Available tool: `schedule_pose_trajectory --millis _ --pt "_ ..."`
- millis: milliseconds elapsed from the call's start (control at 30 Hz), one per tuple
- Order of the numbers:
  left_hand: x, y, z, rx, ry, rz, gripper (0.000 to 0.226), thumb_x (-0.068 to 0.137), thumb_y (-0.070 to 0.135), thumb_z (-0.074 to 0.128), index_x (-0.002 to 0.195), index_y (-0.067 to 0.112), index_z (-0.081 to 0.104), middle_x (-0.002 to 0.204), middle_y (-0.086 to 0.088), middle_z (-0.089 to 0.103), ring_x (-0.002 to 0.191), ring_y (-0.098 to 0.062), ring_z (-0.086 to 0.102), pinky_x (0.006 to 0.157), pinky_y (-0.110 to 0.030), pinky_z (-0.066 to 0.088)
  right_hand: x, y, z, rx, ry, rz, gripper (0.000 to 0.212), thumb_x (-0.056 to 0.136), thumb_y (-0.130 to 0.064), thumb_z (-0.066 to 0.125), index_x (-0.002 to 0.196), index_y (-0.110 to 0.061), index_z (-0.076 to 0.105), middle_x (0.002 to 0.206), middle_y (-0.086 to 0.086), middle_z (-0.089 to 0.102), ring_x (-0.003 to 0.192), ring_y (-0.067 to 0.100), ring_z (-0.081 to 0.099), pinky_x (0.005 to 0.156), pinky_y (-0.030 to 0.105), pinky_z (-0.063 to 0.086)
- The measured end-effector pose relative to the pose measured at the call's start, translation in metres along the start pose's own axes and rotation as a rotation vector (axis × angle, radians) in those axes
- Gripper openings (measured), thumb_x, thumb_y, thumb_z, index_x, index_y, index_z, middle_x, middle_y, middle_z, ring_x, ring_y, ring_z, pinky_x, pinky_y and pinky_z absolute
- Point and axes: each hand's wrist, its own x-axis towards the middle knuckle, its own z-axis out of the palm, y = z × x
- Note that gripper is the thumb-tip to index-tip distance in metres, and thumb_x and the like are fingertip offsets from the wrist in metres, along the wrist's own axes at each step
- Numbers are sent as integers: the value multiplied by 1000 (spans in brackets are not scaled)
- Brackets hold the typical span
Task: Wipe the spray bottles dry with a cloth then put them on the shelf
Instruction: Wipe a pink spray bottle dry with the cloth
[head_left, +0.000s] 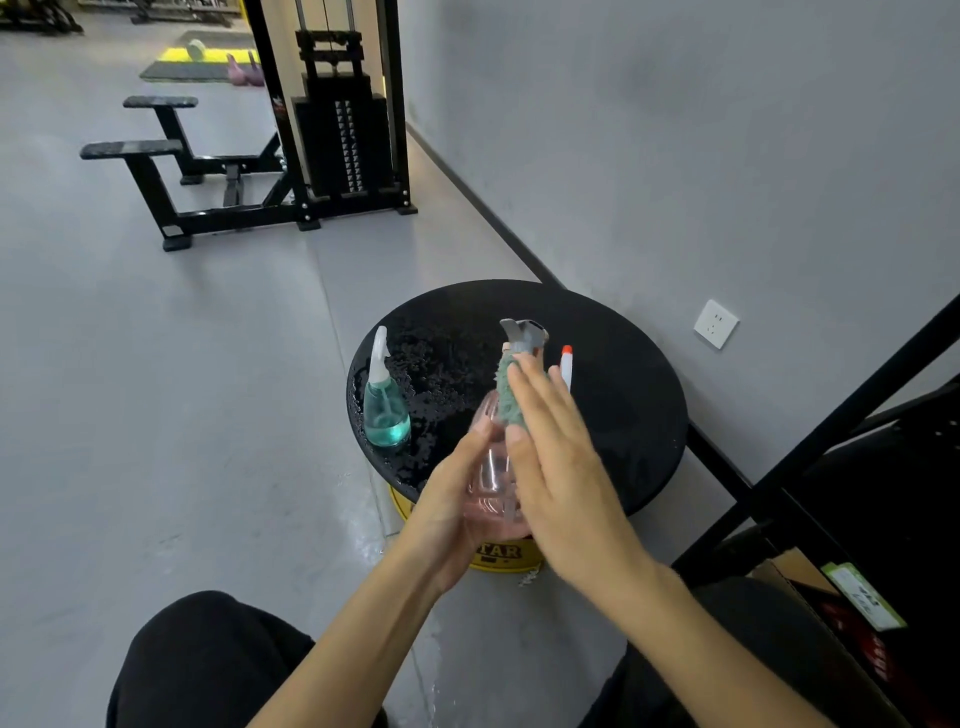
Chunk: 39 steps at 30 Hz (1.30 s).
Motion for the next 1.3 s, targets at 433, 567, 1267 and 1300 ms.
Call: schedule_pose_trajectory --millis 433,567,1267,1300 --pt "-1 4 1 -118 46 44 37 96 43 44 102 25 76 106 -5 74 93 -14 71 71 -25 58 -27 -7 18 -289 -5 -91 57 99 -18 27 153 -28 10 159 -19 -4 147 9 -12 117 49 18" --pt "-1 0 0 -29 20 16 37 87 49 48 106 28 72 95 -1 73 78 -13 71 56 -29 54 -1 -3 4 -79 17 -39 49 104 -25 24 152 -27 16 159 -19 3 145 0 -9 120 28 7" --pt "0 -7 4 -167 12 -42 44 85 52 46 95 22 77 88 -4 72 75 -21 69 58 -36 57 15 -8 -10 -119 5 58 52 103 -29 30 153 -27 13 161 -11 -6 145 5 -16 121 39 8" --pt "0 -7 4 -178 24 -30 42 86 52 46 96 25 77 94 -3 72 82 -21 68 65 -37 58 9 -10 -7 -118 9 40 55 103 -30 32 153 -28 10 161 -10 -10 145 5 -18 121 38 7"
